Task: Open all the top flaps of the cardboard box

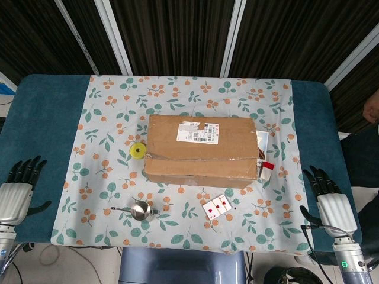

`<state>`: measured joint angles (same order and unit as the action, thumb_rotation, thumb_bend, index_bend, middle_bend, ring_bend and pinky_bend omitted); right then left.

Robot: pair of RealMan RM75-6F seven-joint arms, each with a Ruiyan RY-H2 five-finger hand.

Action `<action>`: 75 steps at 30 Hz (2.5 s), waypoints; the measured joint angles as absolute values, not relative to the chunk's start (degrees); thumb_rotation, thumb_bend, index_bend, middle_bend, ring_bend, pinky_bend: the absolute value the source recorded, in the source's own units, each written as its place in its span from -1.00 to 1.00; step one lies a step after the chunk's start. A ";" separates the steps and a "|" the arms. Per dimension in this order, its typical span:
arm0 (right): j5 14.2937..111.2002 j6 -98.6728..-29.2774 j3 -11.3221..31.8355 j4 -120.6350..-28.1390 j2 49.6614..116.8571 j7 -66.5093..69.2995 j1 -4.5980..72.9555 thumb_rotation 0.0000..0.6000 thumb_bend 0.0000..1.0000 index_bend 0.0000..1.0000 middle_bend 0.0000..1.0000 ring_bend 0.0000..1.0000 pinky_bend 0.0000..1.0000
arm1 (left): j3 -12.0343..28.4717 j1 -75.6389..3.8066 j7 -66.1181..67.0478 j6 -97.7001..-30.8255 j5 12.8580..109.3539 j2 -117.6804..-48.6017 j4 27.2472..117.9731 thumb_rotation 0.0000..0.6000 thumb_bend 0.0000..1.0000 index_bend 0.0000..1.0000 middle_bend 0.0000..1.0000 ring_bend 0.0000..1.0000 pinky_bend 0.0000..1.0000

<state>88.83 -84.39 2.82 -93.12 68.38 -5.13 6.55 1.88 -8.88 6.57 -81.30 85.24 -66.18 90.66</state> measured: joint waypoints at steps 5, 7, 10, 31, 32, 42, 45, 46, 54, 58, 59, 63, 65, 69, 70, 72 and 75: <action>88.76 -84.34 2.85 -93.13 68.40 -5.16 6.57 1.00 -0.33 -1.00 -1.00 -1.00 -0.57 | 1.87 -8.87 6.56 -81.27 85.22 -66.18 90.62 1.00 -0.80 -1.00 -1.00 -1.00 -1.00; 88.73 -84.31 2.84 -93.15 68.40 -5.18 6.56 1.00 -0.33 -1.00 -1.00 -1.00 -0.57 | 1.88 -8.86 6.54 -81.32 85.24 -66.16 90.64 1.00 -0.80 -1.00 -1.00 -1.00 -1.00; 88.79 -84.42 2.85 -93.18 68.39 -5.19 6.54 1.00 -0.33 -1.00 -1.00 -1.00 -0.57 | 1.86 -8.80 6.42 -81.49 85.36 -66.14 90.65 1.00 -0.80 -1.00 -1.00 -1.00 -1.00; 85.00 -82.83 4.21 -92.86 69.40 -4.25 6.88 1.00 -0.32 -1.00 -1.00 -1.00 -0.57 | 4.13 -10.66 8.95 -82.09 86.13 -65.57 95.14 1.00 -0.67 -1.00 -1.00 -1.00 -1.00; 84.70 -82.63 4.29 -93.00 69.42 -4.08 6.90 1.00 -0.31 -1.00 -1.00 -1.00 -0.57 | 4.59 -11.24 9.87 -81.64 86.00 -65.20 96.63 1.00 -0.67 -1.00 -1.00 -1.00 -1.00; 82.35 -81.75 5.03 -93.80 69.33 -3.04 6.91 1.00 -0.29 -1.00 -1.00 -1.00 -0.57 | 11.62 -21.50 22.65 -72.03 79.28 -64.39 108.14 1.00 -0.45 -1.00 -1.00 -1.00 -1.00; 81.37 -81.46 5.38 -94.03 69.25 -2.47 6.89 1.00 -0.29 -1.00 -1.00 -1.00 -0.57 | 13.74 -25.27 26.39 -68.99 75.72 -66.07 109.11 1.00 -0.45 -1.00 -1.00 -1.00 -1.00; 81.09 -81.34 5.47 -94.10 69.22 -2.32 6.88 1.00 -0.29 -1.00 -1.00 -1.00 -0.57 | 14.30 -26.39 27.49 -68.17 74.62 -66.77 109.22 1.00 -0.45 -1.00 -1.00 -1.00 -1.00; 78.68 -79.96 6.16 -94.79 69.12 -1.43 7.05 1.00 -0.29 -1.00 -1.00 -1.00 -0.57 | 17.55 -35.77 36.30 -62.72 65.42 -74.54 107.88 1.00 -0.45 -1.00 -1.00 -1.00 -1.00; 77.90 -79.55 6.42 -95.02 69.04 -0.98 7.09 1.00 -0.29 -1.00 -1.00 -1.00 -0.57 | 18.08 -39.30 39.18 -61.31 62.58 -77.92 106.17 1.00 -0.45 -1.00 -1.00 -1.00 -1.00; 77.66 -79.43 6.50 -95.07 69.01 -0.85 7.10 1.00 -0.29 -1.00 -1.00 -1.00 -0.57 | 18.14 -40.25 39.90 -60.99 61.92 -78.85 105.58 1.00 -0.45 -1.00 -1.00 -1.00 -1.00; 76.91 -79.09 6.75 -95.26 68.92 -0.51 7.13 1.00 -0.29 -1.00 -1.00 -1.00 -0.57 | 18.17 -42.88 41.53 -60.25 60.22 -81.45 103.68 1.00 -0.39 -1.00 -1.00 -1.00 -1.00; 76.62 -78.96 6.86 -95.40 68.86 -0.35 7.14 1.00 -0.29 -1.00 -1.00 -1.00 -0.57 | 18.26 -44.09 41.99 -60.10 59.77 -82.62 102.59 1.00 -0.38 -1.00 -1.00 -1.00 -1.00; 76.30 -78.79 6.95 -95.55 68.82 -0.23 7.14 1.00 -0.29 -1.00 -1.00 -1.00 -0.57 | 18.51 -46.14 42.58 -59.84 59.52 -84.29 100.32 1.00 -0.34 -1.00 -1.00 -1.00 -1.00; 76.20 -78.75 6.97 -95.59 68.81 -0.20 7.15 1.00 -0.29 -1.00 -1.00 -1.00 -0.57 | 18.59 -46.61 42.69 -59.70 59.51 -84.61 99.78 1.00 -0.32 -1.00 -1.00 -1.00 -1.00; 76.03 -78.69 7.04 -95.66 68.79 -0.21 7.16 1.00 -0.29 -1.00 -1.00 -1.00 -0.57 | 18.75 -47.75 42.92 -59.27 59.47 -85.34 98.42 1.00 -0.28 -1.00 -1.00 -1.00 -1.00; 75.77 -78.65 7.12 -95.75 68.75 -0.18 7.14 1.00 -0.29 -1.00 -1.00 -1.00 -0.57 | 18.96 -49.55 43.15 -58.62 59.56 -86.37 96.29 1.00 -0.24 -1.00 -1.00 -1.00 -1.00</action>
<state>75.77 -78.65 7.12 -95.75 68.75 -0.18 7.14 18.96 -49.55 43.15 -58.62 59.56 -86.37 96.29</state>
